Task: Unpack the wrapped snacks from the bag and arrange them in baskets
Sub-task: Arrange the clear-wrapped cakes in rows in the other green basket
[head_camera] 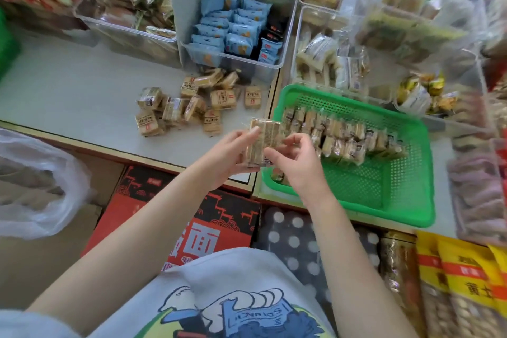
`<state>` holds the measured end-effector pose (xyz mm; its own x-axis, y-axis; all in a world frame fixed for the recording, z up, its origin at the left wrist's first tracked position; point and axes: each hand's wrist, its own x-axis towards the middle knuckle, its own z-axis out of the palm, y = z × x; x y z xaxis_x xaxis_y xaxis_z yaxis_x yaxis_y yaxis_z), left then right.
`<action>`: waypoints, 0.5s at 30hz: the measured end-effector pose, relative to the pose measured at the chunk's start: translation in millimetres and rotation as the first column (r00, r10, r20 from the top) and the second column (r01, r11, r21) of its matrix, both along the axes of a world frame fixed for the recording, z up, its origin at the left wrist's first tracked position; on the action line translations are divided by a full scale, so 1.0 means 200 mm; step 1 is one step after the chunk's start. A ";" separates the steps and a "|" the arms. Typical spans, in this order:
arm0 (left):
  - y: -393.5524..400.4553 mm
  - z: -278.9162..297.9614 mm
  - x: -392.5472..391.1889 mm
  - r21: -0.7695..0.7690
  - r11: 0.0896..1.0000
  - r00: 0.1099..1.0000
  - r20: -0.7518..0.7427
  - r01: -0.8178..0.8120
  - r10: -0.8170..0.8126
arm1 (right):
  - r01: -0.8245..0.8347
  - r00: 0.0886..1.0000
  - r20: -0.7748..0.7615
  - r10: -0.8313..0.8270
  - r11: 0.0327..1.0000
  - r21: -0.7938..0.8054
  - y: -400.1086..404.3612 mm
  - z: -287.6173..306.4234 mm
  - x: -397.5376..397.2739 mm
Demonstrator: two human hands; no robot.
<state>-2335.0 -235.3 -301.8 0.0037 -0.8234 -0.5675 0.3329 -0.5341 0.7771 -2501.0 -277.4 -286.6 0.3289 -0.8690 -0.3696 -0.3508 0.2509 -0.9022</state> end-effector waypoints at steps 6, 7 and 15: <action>-0.10 -0.05 -0.31 0.052 0.986 0.984 -0.081 -0.156 0.160 | 0.136 0.990 0.017 -0.138 0.985 0.106 0.05 -0.04 -0.15; -0.11 -0.05 -0.37 0.054 0.988 0.983 -0.108 -0.144 0.149 | 0.121 0.984 0.101 -0.150 0.961 0.248 0.05 -0.05 -0.17; -0.20 -0.16 -0.48 -0.032 0.986 0.771 0.628 0.161 -0.106 | 0.325 0.917 -0.242 -0.318 0.946 -0.010 -0.07 -0.13 -0.57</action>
